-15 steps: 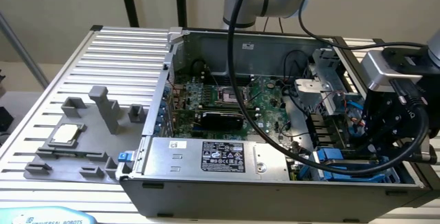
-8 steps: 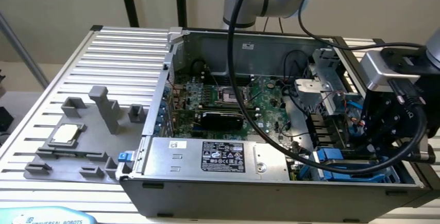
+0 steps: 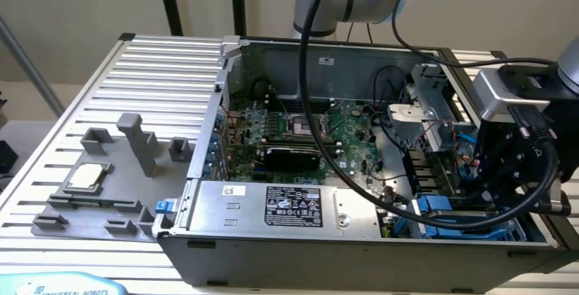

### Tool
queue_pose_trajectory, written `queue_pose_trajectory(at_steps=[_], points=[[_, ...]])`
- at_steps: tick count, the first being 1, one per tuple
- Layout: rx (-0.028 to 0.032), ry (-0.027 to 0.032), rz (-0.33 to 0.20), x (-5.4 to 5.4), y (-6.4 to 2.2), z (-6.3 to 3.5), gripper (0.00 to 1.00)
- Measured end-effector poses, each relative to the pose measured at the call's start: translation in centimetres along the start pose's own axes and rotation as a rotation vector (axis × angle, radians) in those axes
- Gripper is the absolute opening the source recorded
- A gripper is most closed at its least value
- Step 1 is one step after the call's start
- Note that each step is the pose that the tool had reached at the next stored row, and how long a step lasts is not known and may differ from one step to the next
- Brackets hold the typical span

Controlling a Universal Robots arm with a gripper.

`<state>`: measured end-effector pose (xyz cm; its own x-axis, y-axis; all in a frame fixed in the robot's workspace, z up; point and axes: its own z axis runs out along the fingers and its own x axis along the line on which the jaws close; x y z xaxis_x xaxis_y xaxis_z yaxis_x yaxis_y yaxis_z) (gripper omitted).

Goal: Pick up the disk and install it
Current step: 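Insert the second disk wire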

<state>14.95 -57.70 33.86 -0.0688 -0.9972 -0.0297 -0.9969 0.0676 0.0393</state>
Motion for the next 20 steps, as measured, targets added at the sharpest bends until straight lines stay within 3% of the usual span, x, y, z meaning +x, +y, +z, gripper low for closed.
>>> queue_pose_trajectory(at_steps=[12, 13, 20], points=[[-0.0003, -0.0008, 0.0, 0.0, -0.07, 0.32, 0.18], [-0.0003, -0.0004, 0.0, 0.0, -0.07, 0.17, 0.24], [-0.0003, 0.0, 0.0, -0.1, 0.05, -2.64, 0.24]])
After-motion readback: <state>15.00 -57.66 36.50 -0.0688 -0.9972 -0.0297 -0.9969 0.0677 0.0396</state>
